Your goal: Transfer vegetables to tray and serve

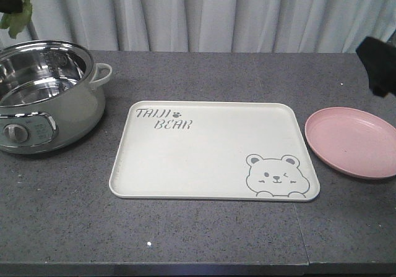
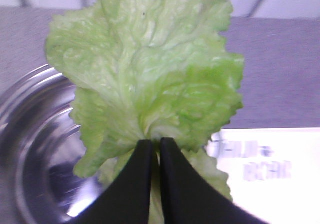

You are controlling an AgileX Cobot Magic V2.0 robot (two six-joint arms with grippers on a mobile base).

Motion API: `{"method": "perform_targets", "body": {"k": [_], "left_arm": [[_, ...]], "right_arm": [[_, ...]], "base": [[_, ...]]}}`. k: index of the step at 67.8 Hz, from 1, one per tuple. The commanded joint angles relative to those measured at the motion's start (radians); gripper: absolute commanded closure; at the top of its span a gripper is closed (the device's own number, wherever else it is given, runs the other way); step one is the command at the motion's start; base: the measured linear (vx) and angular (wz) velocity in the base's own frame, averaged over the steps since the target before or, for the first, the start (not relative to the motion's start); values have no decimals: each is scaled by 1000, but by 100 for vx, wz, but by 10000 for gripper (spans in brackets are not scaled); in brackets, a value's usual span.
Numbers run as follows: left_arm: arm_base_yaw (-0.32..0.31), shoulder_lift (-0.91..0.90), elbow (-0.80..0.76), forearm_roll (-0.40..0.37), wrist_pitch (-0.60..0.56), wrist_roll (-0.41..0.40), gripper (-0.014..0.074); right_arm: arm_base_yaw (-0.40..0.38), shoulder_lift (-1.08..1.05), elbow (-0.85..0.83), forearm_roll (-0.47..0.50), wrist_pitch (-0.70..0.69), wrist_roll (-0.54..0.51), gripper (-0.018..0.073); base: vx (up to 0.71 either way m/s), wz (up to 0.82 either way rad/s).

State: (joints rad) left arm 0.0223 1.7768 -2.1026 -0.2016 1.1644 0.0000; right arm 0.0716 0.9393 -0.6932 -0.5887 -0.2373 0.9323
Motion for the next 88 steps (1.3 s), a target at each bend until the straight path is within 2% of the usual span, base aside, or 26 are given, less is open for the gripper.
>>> {"method": "perform_targets", "body": {"k": [1,9,13,16,21,27,31,39,46,54,63,79,88], "left_arm": [[-23,-71,-30,-136,-72,49,603],[-71,-75,-30,-285,-72,154,603],[-97,-73,-30,-323,-73,190,603],[-123,-72,-30,-340,-73,215,603],[-170,-69,-30,-342,-73,245,603],[-221,-68,-25,-341,-76,285,603],[-257,-68,-25,-336,-75,303,603],[-296,-68,-25,-336,-84,325,603],[-321,-68,-25,-334,-97,327,603],[-321,-68,-25,-338,-112,328,603],[-321,-68,-25,-339,-112,328,603],[-353,-68,-25,-336,-116,328,603],[-373,-68,-25,-336,-120,328,603]], "right_arm": [[-3,54,-109,-91,-164,141,-21],[-3,159,-233,-301,-293,381,-17],[-3,212,-302,-407,-356,520,-13],[-3,255,-356,-512,-406,623,-8],[-3,320,-442,-627,-468,777,-6],[-3,393,-535,-701,-529,913,-4],[-3,429,-576,-712,-555,985,-4],[-3,478,-617,-712,-586,1057,-4],[-3,504,-617,-707,-632,1093,-4],[-3,531,-617,-707,-668,1143,-4],[-3,554,-617,-688,-689,1145,-4],[-3,612,-617,-570,-751,1145,-4],[-2,644,-617,-539,-797,1145,-4]], "base": [[0,0],[0,0],[0,0],[0,0],[0,0],[0,0],[0,0],[0,0],[0,0],[0,0],[0,0],[0,0],[0,0]]}}
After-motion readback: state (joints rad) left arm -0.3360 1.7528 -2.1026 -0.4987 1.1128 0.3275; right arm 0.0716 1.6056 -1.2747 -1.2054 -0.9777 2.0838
